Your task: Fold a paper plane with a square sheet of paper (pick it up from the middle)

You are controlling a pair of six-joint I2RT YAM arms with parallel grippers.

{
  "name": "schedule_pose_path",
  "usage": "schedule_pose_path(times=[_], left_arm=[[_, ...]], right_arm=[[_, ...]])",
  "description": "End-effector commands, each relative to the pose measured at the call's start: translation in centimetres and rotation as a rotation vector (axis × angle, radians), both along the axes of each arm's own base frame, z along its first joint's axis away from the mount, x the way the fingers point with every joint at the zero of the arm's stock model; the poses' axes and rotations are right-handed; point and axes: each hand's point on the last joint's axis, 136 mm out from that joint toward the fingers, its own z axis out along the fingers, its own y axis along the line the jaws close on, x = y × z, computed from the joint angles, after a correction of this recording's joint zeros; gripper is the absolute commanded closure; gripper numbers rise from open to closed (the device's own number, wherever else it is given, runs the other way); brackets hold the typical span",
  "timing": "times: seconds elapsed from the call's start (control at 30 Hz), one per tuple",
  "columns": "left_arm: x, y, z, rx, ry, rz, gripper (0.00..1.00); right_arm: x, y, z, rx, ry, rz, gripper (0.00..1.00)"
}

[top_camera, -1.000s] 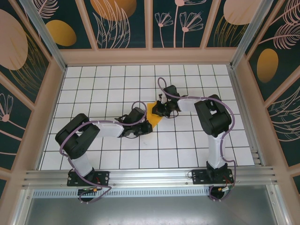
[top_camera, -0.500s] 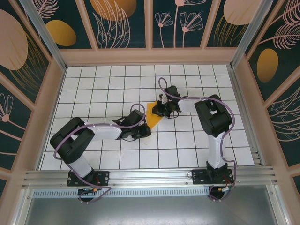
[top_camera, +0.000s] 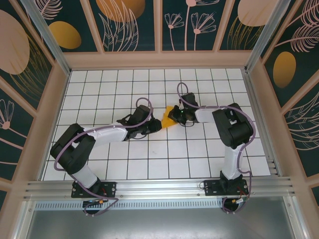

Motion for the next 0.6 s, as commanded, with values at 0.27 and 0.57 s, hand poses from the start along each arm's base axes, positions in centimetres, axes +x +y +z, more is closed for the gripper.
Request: schedule_pose_path(times=[0.27,0.57], left_arm=[[0.1,-0.1,2.3,-0.058,-0.067,-0.01,0.69],[3.0,-3.9,2.9,-0.132,-0.092,-0.062,0.76]], right_arm=[[1.1,-2.7,-1.6,-0.089,0.03,-0.108,0.97],[0.8,-0.9,2.6,0.044,-0.069,-0.029,0.91]])
